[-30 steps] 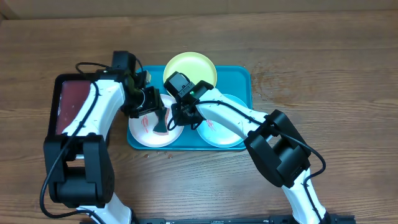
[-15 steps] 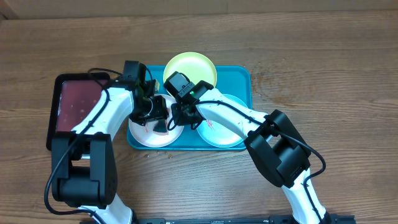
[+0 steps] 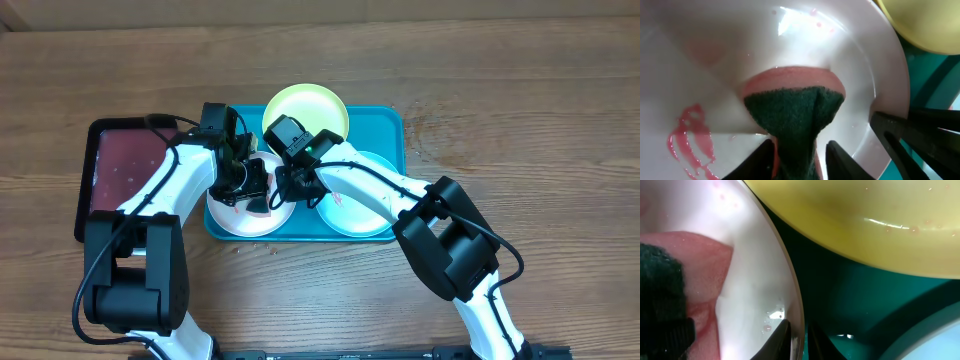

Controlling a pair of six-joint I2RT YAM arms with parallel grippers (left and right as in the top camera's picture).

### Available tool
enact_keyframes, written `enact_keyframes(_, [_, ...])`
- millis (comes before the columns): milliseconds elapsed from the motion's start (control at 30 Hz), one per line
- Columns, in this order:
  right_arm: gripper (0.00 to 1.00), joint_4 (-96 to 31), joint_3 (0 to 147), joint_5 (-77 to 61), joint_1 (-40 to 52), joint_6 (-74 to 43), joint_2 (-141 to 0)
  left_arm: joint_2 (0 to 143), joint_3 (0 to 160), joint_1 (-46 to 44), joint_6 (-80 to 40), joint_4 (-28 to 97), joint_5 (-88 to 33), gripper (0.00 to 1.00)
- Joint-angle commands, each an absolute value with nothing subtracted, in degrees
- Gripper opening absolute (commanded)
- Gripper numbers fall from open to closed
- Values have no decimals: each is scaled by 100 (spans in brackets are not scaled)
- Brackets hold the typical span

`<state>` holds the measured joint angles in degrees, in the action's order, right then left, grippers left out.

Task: Clean dirty plates on tray and stack at the side
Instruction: 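Hold the white plate with the right gripper and scrub it with the sponge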

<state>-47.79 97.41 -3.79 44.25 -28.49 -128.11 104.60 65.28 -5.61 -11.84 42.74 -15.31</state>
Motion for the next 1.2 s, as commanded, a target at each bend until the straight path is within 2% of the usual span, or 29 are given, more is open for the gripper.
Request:
enact_keyframes(0, [14, -4766, 9865, -305, 4386, -2851, -12831, 10479, 6479, -572, -1181, 4259, -1363, 34])
enact_keyframes(133, [14, -4766, 9865, -305, 4386, -2853, -12831, 10479, 6394, -572, -1264, 4174, -1111, 33])
enact_keyframes(233, [14, -4766, 9863, -305, 4386, -2853, -12831, 10479, 6272, -572, -1352, 4018, -1094, 24])
enact_keyframes(333, [13, -4766, 9863, -305, 4386, -2853, -12831, 10479, 6187, -569, -1463, 3844, -1092, 23])
enact_keyframes(467, [13, -4766, 9863, -303, 4386, -2849, -12831, 10479, 6187, -561, -1463, 3835, -701, 4])
enact_keyframes(733, [13, -4827, 9863, -244, 4320, -2786, -12831, 10477, 6191, -403, -1461, 3918, 705, 4])
enact_keyframes(1000, [10, -4842, 9865, -248, 4268, -2790, -12831, 10477, 6469, -399, -1492, 3983, 1509, 4])
enact_keyframes(1167, [10, -4799, 9865, -248, 4268, -2792, -12831, 10477, 6628, -416, -1575, 4049, 1116, 4])
